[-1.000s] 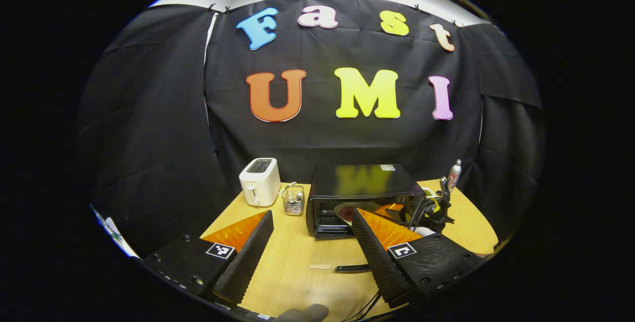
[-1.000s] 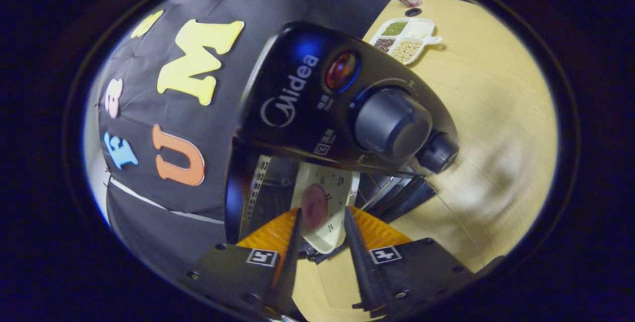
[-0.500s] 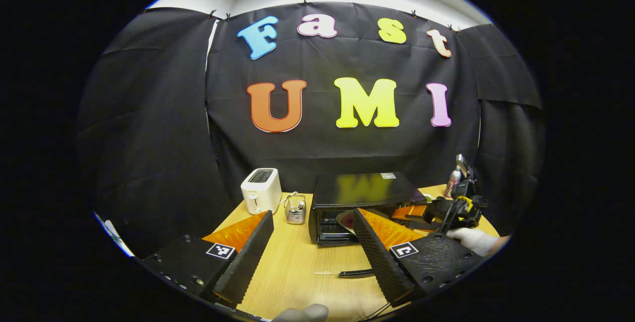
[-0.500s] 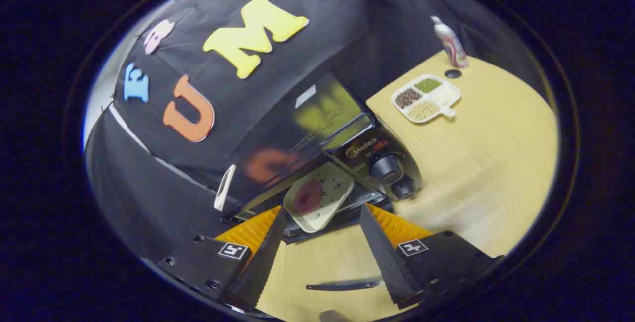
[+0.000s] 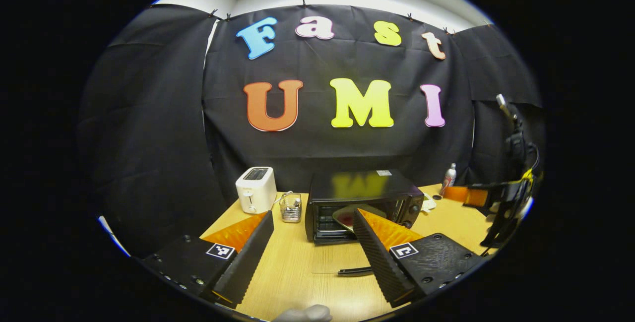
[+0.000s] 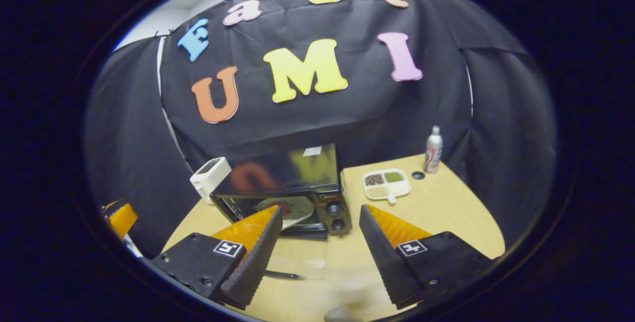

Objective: Open the electric oven with the left hand, put the food in, and close the electric oven.

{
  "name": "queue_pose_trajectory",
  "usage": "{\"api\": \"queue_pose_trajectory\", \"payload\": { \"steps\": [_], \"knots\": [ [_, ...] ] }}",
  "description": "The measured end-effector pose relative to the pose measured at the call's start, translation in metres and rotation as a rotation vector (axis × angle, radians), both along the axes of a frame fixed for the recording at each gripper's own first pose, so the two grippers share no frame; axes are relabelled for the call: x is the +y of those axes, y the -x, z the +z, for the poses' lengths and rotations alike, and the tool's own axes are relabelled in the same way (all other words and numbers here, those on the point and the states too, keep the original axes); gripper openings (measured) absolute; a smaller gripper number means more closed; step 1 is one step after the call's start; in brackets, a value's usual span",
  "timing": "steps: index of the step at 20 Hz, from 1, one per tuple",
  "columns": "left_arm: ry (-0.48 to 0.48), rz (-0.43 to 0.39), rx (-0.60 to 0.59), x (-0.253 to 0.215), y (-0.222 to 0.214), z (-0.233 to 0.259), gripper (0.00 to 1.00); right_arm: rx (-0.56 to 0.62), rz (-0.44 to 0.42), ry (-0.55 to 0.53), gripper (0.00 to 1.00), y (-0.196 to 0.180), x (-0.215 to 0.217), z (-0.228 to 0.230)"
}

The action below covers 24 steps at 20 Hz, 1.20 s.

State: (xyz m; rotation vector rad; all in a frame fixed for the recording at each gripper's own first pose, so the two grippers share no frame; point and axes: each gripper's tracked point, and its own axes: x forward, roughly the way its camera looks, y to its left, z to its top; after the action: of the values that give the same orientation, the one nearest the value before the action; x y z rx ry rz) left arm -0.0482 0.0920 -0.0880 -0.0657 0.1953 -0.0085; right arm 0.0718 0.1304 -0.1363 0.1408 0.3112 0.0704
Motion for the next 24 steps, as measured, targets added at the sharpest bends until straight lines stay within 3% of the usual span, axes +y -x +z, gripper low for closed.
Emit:
{"api": "queue_pose_trajectory", "payload": {
  "steps": [1,2,4,9,20,24],
  "knots": [
    [-0.003,-0.015,0.01,-0.007,0.0,-0.009,0.97,-0.024,-0.011,0.024,0.94,0.01,-0.01,0.009],
    [-0.006,-0.027,0.025,-0.012,0.0,-0.018,0.97,-0.044,-0.021,0.048,0.99,0.018,-0.019,0.018],
    [-0.01,-0.042,0.048,-0.027,0.002,-0.038,0.98,-0.064,-0.04,0.08,0.95,0.034,-0.038,0.026],
    [0.009,-0.071,0.176,-0.07,0.008,-0.108,0.97,-0.076,-0.04,0.13,0.98,0.062,-0.075,0.034],
    [0.087,-0.129,0.399,-0.144,-0.007,-0.244,0.97,-0.01,-0.069,0.187,0.96,0.087,-0.131,0.037],
    [0.032,-0.126,0.416,-0.144,-0.026,-0.268,0.96,0.005,-0.099,0.185,0.99,0.088,-0.142,0.035]
  ]
}}
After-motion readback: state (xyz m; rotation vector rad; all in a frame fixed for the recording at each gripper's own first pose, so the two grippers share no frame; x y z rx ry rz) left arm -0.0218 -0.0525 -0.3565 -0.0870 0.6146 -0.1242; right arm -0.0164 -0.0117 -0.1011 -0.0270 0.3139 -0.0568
